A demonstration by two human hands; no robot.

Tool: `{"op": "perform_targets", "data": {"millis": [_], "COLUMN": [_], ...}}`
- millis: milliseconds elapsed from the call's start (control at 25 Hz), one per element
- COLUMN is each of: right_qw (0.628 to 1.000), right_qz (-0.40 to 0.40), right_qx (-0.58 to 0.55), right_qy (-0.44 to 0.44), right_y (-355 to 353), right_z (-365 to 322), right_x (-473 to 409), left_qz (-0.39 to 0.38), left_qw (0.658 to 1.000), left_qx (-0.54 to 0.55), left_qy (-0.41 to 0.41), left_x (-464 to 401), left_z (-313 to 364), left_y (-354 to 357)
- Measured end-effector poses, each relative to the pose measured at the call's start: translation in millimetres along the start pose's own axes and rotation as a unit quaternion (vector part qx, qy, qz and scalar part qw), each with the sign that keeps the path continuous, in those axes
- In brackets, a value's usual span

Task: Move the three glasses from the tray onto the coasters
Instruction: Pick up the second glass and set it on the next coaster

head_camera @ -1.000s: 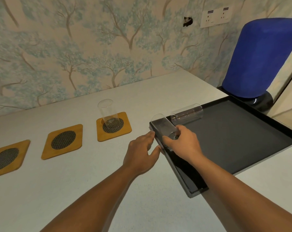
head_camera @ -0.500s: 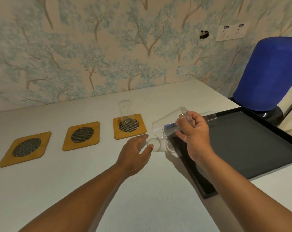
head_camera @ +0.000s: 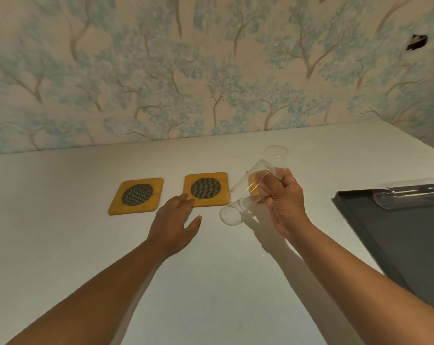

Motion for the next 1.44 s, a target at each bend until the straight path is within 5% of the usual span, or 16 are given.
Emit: {"op": "perform_targets", "data": {"millis": [360,880,1120,1440], "right_qw": [0.987,0.945,0.864,0.798], "right_qz": [-0.055,-0.111,-0.162,-0.124], "right_qx": [0.147,0.304,0.475,0.579], "right_qy": [-0.025,-0.056,-0.043,-0.112], "right_y": [88.5,107.8,84.4,82.3], "right_z": [53.8,91.4,114.0,124.8], "right_x": [-70.0,-109.7,-96.7,-93.5], "left_qz": [-0.028,-0.022,-0.022,-0.020], "left_qw": [1.000,0.999,0.999,0.999], "left_qx": [0.009,-0.008,-0.009,-0.005], "left_qy": [-0.004,-0.022,-0.026,-0.026], "left_x": [-14.6,-14.7,-14.5,-14.7], "left_z": [-51.6,-57.3,-56.9,-57.5], "left_y": [14.9,20.0,20.0,19.6]}}
Point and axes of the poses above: each hand's wrist, its own x-axis away from the middle knuckle, its own y-axis out of the palm, z = x × y, the point moved 5 cm from there along -x, towards the middle knuckle
